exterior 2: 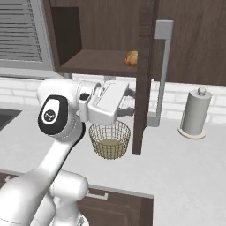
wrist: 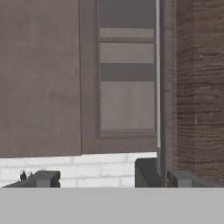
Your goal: Open the cabinet, pick up the bread from the cabinet and place it in the basket. Then move the basket to the dining counter.
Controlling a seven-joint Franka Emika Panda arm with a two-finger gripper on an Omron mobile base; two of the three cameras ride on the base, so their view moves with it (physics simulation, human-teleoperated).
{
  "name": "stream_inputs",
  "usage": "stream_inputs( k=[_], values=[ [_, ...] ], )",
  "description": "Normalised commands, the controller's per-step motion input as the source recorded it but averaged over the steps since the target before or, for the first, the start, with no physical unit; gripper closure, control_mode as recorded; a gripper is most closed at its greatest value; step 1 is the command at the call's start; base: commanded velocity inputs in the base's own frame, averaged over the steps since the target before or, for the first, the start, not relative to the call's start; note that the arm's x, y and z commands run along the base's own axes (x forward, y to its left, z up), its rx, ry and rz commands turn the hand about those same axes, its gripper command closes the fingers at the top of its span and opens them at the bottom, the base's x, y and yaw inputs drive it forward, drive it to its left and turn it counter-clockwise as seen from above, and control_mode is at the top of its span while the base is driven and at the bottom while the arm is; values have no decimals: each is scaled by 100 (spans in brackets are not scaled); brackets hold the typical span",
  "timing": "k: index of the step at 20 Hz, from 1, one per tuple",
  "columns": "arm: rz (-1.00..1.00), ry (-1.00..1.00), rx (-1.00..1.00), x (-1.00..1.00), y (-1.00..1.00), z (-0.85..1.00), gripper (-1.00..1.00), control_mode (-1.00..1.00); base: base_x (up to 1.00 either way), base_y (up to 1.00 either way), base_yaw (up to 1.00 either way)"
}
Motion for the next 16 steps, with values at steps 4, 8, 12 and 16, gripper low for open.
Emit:
stream_inputs(
  k=[4, 8, 12, 16],
  values=[
    [9, 0, 5, 12, -43, 0, -100, -100, 0, 0, 0],
    [6, 1, -1, 0, 43, 0, -100, -100, 0, 0, 0],
    [10, 5, -8, -1, 100, 0, -100, -100, 0, 0, 0],
    [24, 10, -1, 2, 96, 0, -100, -100, 0, 0, 0]
  ],
)
